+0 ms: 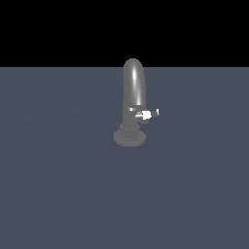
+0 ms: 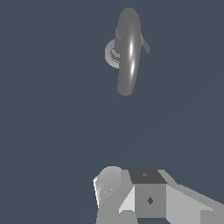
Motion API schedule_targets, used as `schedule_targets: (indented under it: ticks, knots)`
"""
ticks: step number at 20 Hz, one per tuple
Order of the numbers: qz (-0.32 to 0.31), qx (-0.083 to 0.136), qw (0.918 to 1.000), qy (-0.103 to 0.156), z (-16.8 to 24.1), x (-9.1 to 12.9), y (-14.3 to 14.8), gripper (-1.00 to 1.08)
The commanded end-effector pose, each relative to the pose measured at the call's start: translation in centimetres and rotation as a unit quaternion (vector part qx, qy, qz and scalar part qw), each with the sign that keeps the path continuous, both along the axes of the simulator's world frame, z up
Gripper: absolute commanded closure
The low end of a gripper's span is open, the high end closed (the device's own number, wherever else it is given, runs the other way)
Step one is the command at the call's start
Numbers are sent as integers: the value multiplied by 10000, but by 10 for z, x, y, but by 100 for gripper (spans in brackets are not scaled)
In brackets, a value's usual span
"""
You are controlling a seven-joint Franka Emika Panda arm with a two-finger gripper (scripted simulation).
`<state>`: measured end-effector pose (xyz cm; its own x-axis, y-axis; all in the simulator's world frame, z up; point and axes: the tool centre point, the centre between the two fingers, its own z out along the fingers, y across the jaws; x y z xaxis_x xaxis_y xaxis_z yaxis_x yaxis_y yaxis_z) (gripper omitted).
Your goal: Turn on the faucet by rotating a designated handle.
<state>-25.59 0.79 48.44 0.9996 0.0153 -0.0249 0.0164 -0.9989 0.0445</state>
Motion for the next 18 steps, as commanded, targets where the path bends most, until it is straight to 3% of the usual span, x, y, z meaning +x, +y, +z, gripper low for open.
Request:
schedule_targets:
  ticks: [1, 10, 18]
  knots:
    - [0, 0, 10000, 0, 0, 0, 0, 108]
    - [-134, 60, 9998, 145, 1, 10, 2, 108]
    - [-487, 216, 9972, 526, 1, 35, 8, 108]
